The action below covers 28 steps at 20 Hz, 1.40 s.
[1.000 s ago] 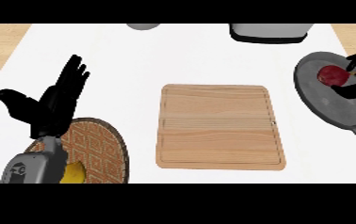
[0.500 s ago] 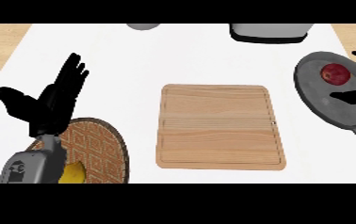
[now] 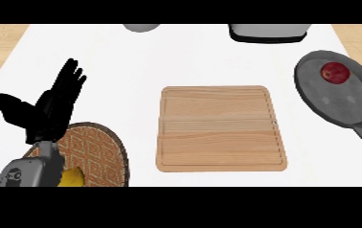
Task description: Pick the pear from the cutting board and place it in the pan
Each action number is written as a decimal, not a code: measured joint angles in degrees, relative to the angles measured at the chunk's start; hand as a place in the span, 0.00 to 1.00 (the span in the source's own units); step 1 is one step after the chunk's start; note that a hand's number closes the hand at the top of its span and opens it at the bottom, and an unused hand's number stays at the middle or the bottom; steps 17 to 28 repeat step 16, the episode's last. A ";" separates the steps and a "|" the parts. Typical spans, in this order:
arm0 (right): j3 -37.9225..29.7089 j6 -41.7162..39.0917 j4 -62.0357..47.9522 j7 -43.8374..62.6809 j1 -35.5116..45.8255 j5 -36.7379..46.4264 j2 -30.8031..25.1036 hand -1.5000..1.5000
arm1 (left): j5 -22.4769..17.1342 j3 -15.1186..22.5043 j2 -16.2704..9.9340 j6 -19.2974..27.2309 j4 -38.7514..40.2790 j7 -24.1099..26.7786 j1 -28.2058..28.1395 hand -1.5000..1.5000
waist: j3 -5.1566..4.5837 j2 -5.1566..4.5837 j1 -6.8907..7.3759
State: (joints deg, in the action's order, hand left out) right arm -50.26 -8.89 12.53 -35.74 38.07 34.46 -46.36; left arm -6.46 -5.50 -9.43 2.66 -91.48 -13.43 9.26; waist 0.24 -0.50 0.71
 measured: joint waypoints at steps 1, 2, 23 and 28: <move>-0.88 -2.02 -0.36 -0.78 -0.63 -1.19 -0.76 0.00 | -0.23 -0.14 -0.04 -0.02 -0.07 -0.37 0.31 0.50 | -0.02 0.04 -0.09; -1.76 -4.46 -0.83 -1.79 -1.67 -2.29 -1.89 0.00 | -0.28 -0.19 -0.13 -0.11 -0.26 -0.39 0.31 0.50 | -0.01 0.03 -0.12; -4.64 -18.28 -0.67 -7.08 -15.64 -9.77 -9.17 0.00 | 0.62 0.27 0.37 0.61 -1.04 -1.36 0.19 0.50 | 0.04 0.18 -0.31; -4.64 -18.28 -0.67 -7.08 -15.64 -9.77 -9.17 0.00 | 0.62 0.27 0.37 0.61 -1.04 -1.36 0.19 0.50 | 0.04 0.18 -0.31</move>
